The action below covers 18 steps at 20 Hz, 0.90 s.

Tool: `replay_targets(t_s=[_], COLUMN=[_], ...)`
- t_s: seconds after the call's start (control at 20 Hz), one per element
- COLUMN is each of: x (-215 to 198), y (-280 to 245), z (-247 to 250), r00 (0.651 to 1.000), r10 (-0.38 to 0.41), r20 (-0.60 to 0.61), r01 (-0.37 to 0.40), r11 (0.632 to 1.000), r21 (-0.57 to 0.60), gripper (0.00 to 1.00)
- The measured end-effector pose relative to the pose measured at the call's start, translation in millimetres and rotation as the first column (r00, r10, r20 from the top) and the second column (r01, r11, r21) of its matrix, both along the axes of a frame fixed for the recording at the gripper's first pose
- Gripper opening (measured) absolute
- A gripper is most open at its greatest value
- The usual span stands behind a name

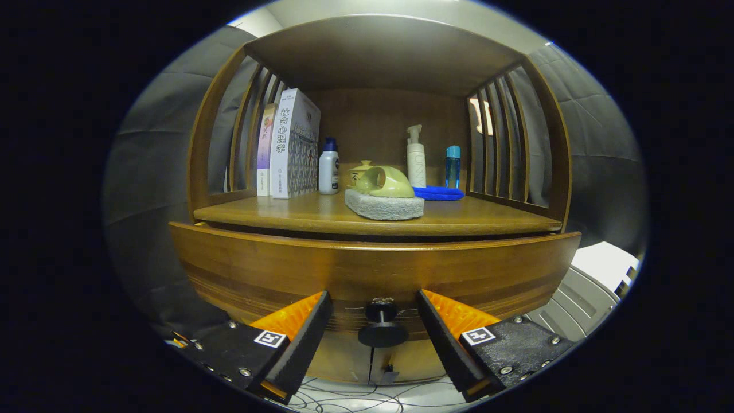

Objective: Pull open the drawer, take out the items inside it, and place them on the countertop above the cabinet.

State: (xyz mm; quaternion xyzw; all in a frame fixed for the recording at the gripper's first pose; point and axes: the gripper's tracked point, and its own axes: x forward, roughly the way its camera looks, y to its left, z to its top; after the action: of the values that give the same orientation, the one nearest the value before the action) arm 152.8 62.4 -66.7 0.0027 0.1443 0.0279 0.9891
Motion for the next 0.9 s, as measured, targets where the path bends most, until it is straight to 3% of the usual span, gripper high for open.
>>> replay_targets(t_s=[0.5,0.65,0.9], x=[23.2,20.7,18.4], y=[-1.3,0.3,-11.3], z=[9.8,11.3,63.2], r00=[1.0,1.0,0.993], r10=[-0.009,0.02,0.06], r20=[0.001,-0.002,0.1], r01=[0.009,-0.02,-0.058], r11=[1.0,0.999,0.998], r21=[0.02,0.025,-0.023], gripper=[0.95,0.95,0.95])
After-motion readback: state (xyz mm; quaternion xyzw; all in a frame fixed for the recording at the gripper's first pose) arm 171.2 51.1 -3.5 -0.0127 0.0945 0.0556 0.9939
